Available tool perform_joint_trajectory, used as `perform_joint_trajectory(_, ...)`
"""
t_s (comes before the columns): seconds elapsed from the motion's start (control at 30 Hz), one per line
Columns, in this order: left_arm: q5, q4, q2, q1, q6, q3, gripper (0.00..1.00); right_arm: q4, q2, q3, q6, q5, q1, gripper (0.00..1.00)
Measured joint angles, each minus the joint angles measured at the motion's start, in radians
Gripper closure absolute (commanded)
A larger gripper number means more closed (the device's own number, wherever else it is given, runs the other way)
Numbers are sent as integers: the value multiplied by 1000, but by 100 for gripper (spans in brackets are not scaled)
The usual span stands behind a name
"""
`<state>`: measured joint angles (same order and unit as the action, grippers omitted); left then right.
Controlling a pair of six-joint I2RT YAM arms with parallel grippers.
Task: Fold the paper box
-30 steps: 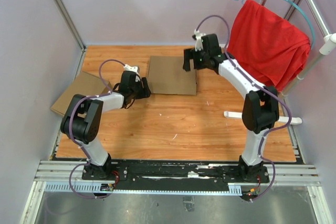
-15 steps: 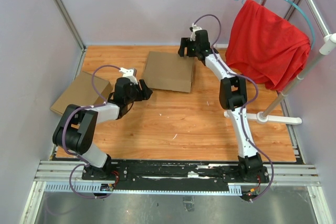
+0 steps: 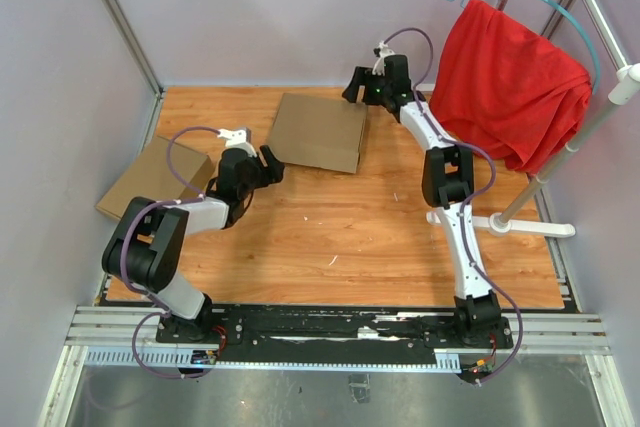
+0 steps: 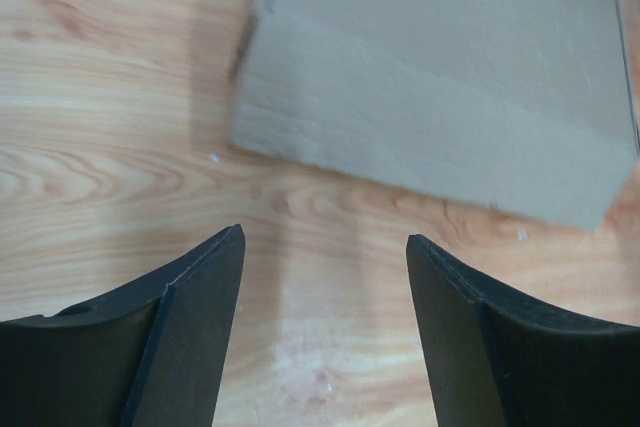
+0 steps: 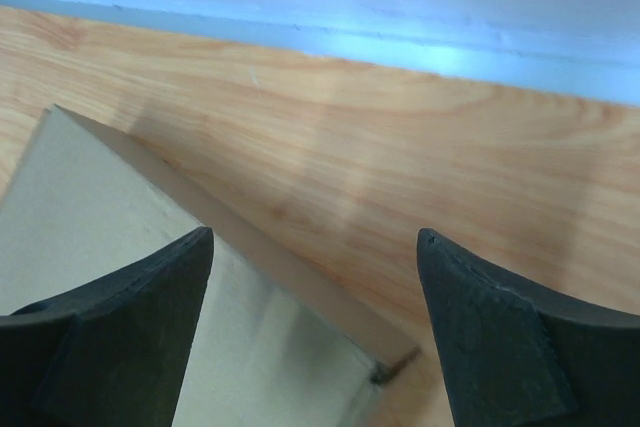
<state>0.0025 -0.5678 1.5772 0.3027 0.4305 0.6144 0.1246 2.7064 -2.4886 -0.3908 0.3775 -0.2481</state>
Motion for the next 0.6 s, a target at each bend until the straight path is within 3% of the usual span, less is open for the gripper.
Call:
perform_joint_trajectory(0.1, -111, -29, 0, -13, 38, 16, 26, -17, -55, 119, -8, -21, 13, 1)
perform_joint_trajectory(0.2, -156, -33, 14, -48, 54, 97, 24, -35, -135, 258, -9, -58, 24, 1)
perform_joint_trajectory(0.3, -178, -53, 48, -73, 51, 232, 16, -27, -202, 317, -1, -91, 27, 0)
perform_joint_trajectory(0.6, -65, -26, 373, -129, 46, 686, 27, 68, -296, 322, -3, -120, 31, 3)
